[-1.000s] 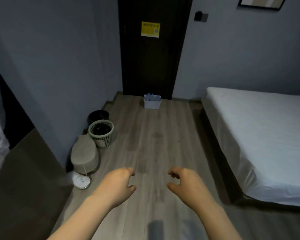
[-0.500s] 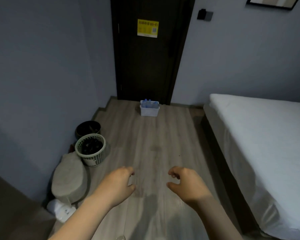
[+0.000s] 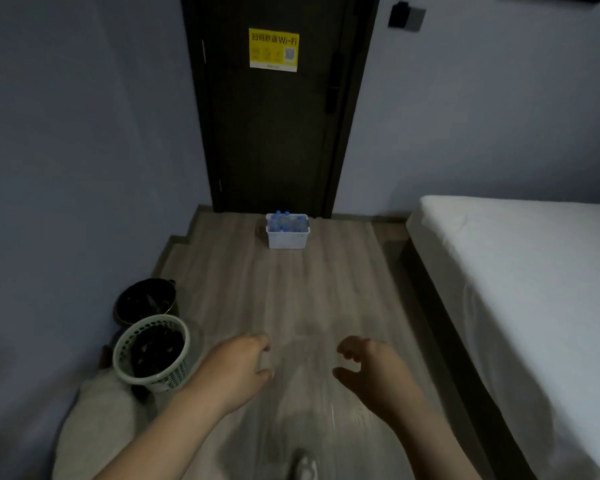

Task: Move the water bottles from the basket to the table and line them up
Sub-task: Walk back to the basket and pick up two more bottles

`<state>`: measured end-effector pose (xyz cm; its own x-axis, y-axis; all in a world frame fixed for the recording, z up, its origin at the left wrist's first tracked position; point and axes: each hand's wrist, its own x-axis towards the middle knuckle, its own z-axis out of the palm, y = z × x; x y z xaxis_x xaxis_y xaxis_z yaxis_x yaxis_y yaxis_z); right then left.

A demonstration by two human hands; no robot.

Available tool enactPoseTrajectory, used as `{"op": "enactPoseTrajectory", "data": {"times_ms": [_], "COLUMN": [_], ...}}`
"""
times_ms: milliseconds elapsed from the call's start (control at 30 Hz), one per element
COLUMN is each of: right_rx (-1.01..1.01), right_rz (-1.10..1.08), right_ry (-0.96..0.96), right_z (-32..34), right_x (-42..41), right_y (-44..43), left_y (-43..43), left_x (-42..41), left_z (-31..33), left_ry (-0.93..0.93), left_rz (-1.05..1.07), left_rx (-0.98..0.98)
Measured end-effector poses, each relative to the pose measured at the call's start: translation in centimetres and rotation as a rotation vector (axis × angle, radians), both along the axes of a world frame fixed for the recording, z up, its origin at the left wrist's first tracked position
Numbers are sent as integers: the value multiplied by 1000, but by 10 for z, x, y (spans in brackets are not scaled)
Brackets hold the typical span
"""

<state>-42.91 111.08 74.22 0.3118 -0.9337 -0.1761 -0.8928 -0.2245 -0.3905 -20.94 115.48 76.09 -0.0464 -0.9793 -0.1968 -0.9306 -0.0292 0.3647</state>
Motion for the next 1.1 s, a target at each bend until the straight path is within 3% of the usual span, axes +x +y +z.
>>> {"op": "enactPoseTrajectory", "data": {"times_ms": [667,1100], "right_rx": [40,100], "right_rz": [96,48], "right_ry": [-40,29], "right_z": [-12,-28], "right_x": [36,110], "right_y": [-367,-576], "left_y": [-359,-586], "left_x": [30,114], "left_z": [-18,-31], "left_ry": [20,-13], "left_rz": [95,23], "left_rx": [33,34]}}
